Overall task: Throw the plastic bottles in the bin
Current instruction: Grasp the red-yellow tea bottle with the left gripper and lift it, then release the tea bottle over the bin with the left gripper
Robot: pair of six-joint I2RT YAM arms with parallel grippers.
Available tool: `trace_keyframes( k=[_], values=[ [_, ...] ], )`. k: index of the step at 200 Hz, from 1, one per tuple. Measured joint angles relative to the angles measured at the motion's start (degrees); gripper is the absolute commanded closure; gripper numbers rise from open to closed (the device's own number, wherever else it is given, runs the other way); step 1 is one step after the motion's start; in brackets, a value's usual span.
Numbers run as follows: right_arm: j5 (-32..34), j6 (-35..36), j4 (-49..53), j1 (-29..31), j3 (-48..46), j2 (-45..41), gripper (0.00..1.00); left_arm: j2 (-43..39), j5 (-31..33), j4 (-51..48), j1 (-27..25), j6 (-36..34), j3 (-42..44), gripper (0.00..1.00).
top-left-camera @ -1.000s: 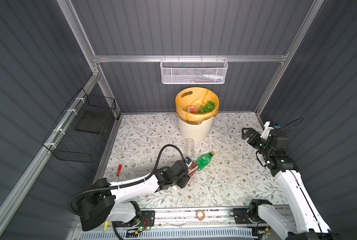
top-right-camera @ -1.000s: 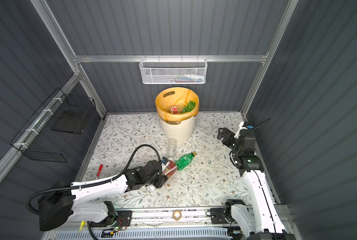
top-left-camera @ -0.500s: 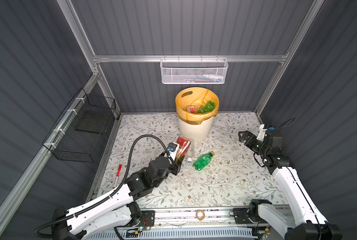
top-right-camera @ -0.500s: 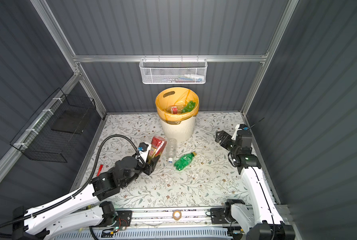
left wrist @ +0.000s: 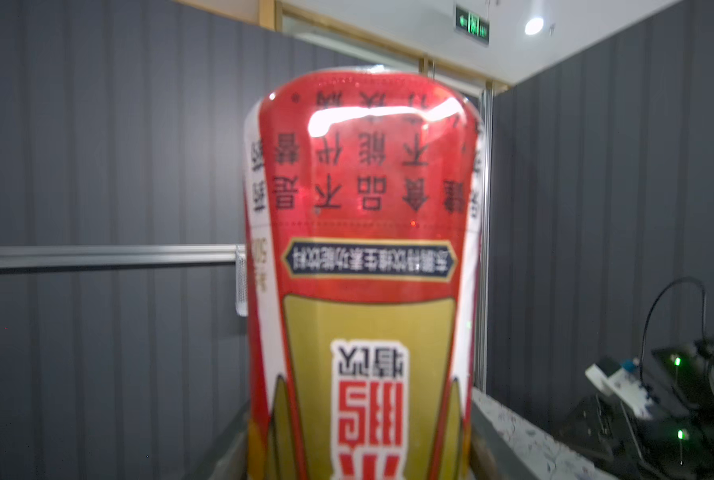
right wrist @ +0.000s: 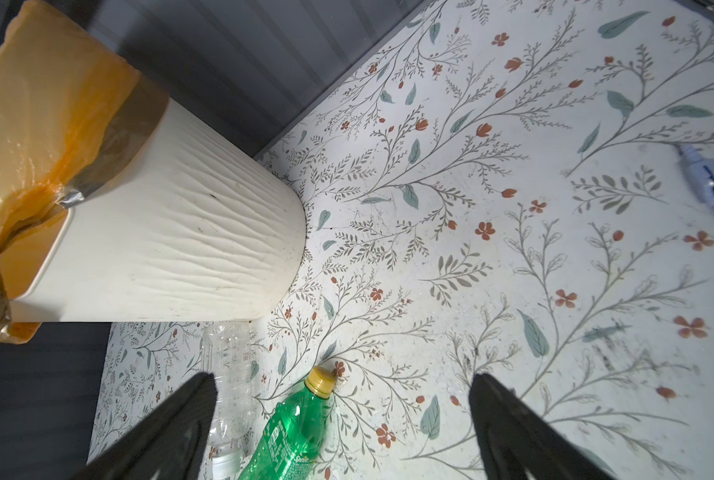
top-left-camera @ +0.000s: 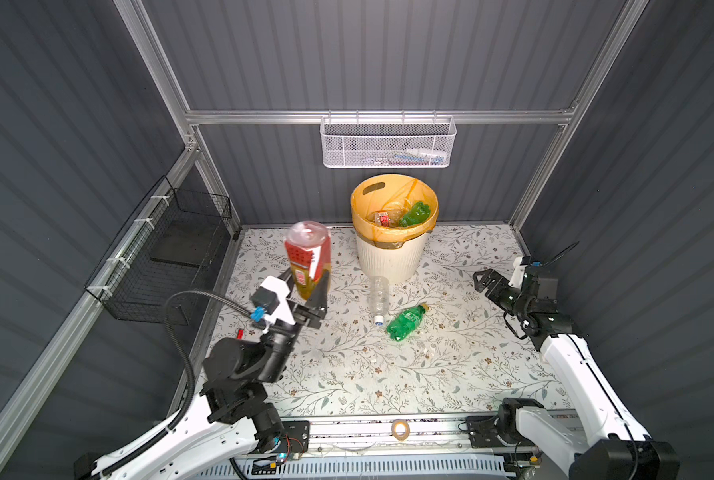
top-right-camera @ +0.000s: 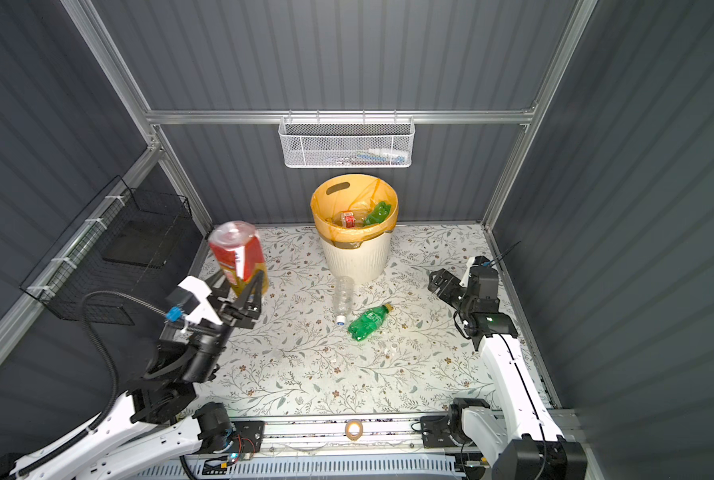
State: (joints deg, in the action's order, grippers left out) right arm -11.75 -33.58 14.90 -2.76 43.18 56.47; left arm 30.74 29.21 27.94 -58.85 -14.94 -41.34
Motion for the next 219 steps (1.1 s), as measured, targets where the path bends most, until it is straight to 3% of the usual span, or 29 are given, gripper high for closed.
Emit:
trace_keyframes(
  k=[34, 46, 62, 87, 98, 116, 143, 176, 219],
  values=[
    [0.2, -0.1, 0.1, 0.0, 0.0, -0.3, 0.03, 4.8, -2.2, 3.9, 0.0, -4.6, -6.4, 0.40],
    [0.2, -0.4, -0.1, 0.0, 0.0, -0.4, 0.03, 12.0, -0.4, 3.7, 0.0, -5.3, -13.0, 0.39],
    [0.2, -1.2, -0.5, 0.4, 0.0, -0.3, 0.03, 26.5, 2.5, 0.4, 0.5, -4.9, -28.9, 0.31],
    [0.2, -2.4, -0.9, 2.5, 0.0, 0.4, 0.03, 49.8, -2.4, -14.2, 9.7, 5.6, -56.4, 0.09],
    [0.2, -2.7, -0.9, 3.6, 0.0, 0.5, 0.03, 56.4, -5.1, -20.4, 15.0, 10.2, -61.7, 0.01],
    [0.2, -2.8, -0.6, 4.9, 0.0, 0.1, 0.02, 62.7, -8.3, -28.8, 20.3, 15.9, -63.8, 0.00],
    [0.4, -2.8, -0.3, 5.2, -0.6, -1.4, 0.02, 64.0, -11.2, -36.1, 20.8, 19.1, -61.9, 0.00],
    [0.7, -3.8, -0.3, 6.3, -1.6, -0.5, 0.02, 56.2, -11.2, -36.5, 20.2, 19.3, -57.7, 0.00],
    [5.1, -9.0, 0.7, 16.0, -0.4, 7.2, 0.02, 43.5, -9.3, -34.1, 24.7, 20.8, -47.3, 0.00]
  ],
)
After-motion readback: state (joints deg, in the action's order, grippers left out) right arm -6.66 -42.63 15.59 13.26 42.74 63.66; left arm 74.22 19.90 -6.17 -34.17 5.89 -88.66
